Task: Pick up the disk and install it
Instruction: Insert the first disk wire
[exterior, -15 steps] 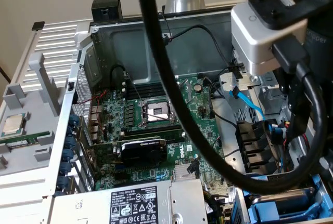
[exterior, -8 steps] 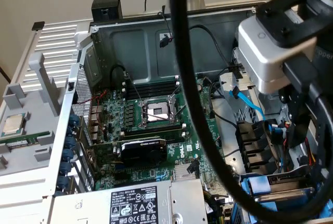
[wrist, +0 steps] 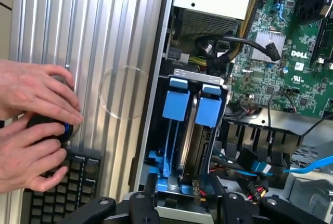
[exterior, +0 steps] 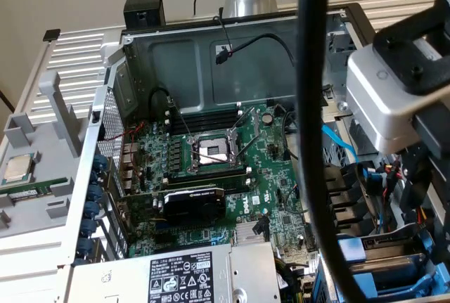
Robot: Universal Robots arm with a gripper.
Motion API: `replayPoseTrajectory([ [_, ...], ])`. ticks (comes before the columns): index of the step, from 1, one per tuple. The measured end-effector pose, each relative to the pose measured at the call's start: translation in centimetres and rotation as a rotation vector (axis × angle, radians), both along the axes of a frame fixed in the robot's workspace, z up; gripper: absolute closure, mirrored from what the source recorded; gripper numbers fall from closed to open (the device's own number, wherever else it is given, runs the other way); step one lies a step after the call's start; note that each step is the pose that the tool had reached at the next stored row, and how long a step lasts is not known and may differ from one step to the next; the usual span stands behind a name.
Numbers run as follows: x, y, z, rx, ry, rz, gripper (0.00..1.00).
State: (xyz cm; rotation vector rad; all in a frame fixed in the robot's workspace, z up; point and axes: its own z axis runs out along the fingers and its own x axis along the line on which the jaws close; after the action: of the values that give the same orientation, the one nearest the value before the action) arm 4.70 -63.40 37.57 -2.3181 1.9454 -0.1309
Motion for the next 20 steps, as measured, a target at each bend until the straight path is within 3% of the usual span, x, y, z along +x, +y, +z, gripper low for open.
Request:
replayPoseTrajectory([
  [4, 0.3, -0.1, -0.25, 0.018, 0.0057, 0.005, 0.51],
  [7, 0.3, -0.29, -0.38, 0.026, 0.0244, 0.011, 0.51],
  [8, 0.3, -0.36, -0.38, 0.0314, 0.0284, 0.012, 0.51],
  [9, 0.4, -0.44, -0.38, 0.0401, 0.0309, 0.012, 0.51],
  [11, 0.4, -0.64, -0.39, 0.0632, 0.0323, 0.013, 0.51],
  [13, 0.4, -0.94, -0.38, 0.0792, 0.0327, 0.013, 0.51],
  [16, 0.5, -1.53, -0.39, 0.0872, 0.0354, 0.014, 0.51],
  [20, 0.8, -1.99, -0.44, 0.1114, 0.0362, 0.014, 0.51],
])
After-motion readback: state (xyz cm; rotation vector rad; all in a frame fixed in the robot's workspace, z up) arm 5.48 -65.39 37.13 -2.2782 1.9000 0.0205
